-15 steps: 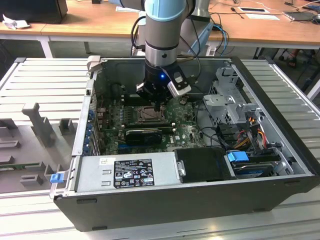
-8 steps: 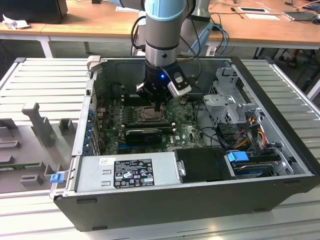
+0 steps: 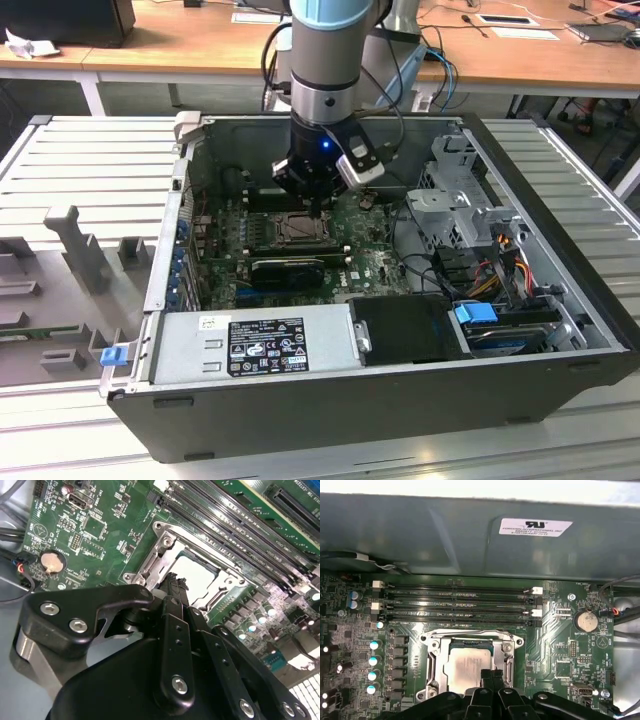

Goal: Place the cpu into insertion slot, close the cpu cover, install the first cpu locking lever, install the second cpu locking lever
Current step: 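Install the second cpu locking lever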

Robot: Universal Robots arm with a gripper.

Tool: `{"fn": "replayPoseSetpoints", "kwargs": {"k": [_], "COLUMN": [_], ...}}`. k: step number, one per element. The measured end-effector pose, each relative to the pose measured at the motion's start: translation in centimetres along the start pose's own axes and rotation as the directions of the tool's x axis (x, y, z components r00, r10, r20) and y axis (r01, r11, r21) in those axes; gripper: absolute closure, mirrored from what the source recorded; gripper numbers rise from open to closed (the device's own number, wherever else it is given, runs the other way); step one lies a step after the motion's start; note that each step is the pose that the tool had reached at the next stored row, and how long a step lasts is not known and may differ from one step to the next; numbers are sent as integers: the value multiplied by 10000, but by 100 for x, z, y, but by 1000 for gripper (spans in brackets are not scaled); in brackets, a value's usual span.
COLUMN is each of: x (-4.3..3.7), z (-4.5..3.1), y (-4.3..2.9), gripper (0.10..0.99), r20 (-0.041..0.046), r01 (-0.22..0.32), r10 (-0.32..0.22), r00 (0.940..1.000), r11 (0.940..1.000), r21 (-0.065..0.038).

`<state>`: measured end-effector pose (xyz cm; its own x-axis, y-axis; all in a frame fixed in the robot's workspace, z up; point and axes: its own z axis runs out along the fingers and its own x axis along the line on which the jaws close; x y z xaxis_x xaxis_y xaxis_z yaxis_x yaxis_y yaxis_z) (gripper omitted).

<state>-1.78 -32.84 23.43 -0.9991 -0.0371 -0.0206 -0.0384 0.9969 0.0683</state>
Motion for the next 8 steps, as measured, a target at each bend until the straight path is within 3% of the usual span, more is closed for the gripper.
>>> {"fn": "replayPoseSetpoints", "kwargs": {"k": [5, 8], "x": [1, 3], "z": [-6, -10], "y": [-24, -85], "gripper": [980, 980], "r20": [0, 0], "r01": [1, 1], "r10": [-1, -1], "r00": [10000, 10000], "r11": [10000, 10000], "r21": [0, 0]}}
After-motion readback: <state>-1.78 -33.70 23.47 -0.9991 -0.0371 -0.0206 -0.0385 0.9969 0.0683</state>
